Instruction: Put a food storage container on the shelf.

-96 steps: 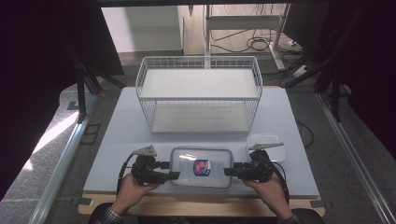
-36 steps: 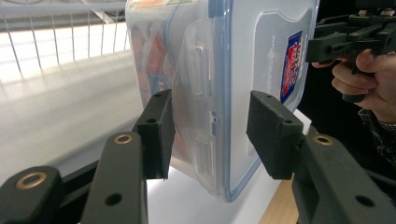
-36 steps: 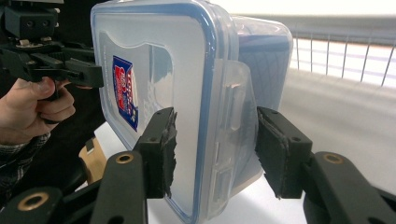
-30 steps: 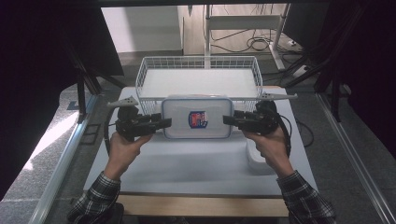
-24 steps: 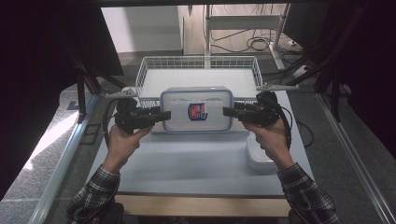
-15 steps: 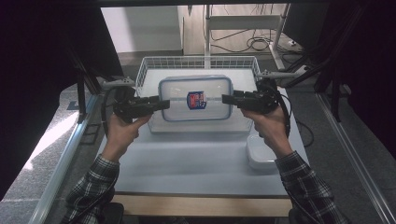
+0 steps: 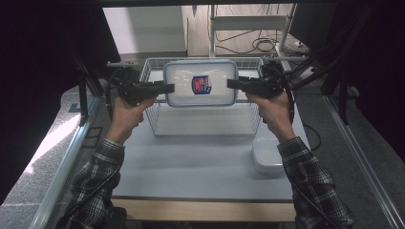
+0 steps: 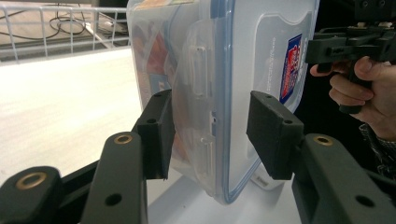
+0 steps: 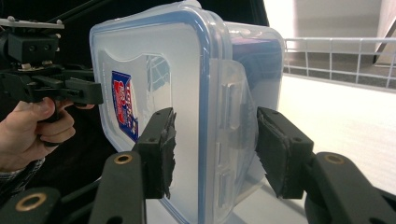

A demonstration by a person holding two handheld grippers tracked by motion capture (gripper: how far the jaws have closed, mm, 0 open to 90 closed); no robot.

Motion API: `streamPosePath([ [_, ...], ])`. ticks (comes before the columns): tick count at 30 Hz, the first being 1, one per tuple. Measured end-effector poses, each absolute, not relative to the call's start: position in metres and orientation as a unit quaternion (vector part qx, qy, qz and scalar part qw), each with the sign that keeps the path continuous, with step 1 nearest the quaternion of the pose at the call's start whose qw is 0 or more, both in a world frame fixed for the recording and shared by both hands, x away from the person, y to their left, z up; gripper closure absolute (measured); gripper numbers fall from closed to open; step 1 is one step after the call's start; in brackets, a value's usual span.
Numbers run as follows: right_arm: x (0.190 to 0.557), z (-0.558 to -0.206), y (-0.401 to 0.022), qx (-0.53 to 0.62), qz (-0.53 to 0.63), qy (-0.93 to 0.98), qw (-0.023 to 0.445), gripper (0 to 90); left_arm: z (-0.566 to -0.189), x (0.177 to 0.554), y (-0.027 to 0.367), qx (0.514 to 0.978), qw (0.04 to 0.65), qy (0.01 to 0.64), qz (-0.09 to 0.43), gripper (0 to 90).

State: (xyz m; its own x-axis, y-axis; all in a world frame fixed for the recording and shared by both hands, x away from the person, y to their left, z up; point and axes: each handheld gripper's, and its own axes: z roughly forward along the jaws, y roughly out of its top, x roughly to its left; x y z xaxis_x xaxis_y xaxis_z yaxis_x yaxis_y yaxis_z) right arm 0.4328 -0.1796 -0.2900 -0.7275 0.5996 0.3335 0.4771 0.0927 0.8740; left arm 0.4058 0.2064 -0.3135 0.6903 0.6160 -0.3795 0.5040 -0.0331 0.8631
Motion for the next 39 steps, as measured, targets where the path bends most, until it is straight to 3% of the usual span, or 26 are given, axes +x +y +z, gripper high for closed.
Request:
streamPosePath([
  [21,0.47,-0.301,-0.177,0.396,0.553,0.732,0.039,48.5,-0.327,0.442,0.206,0.704,0.574,0.416,0.033,50.4],
  [39,0.479,-0.302,-0.175,0.4,0.552,0.73,0.042,47.1,-0.328,0.446,0.199,0.703,0.578,0.407,0.079,43.3],
])
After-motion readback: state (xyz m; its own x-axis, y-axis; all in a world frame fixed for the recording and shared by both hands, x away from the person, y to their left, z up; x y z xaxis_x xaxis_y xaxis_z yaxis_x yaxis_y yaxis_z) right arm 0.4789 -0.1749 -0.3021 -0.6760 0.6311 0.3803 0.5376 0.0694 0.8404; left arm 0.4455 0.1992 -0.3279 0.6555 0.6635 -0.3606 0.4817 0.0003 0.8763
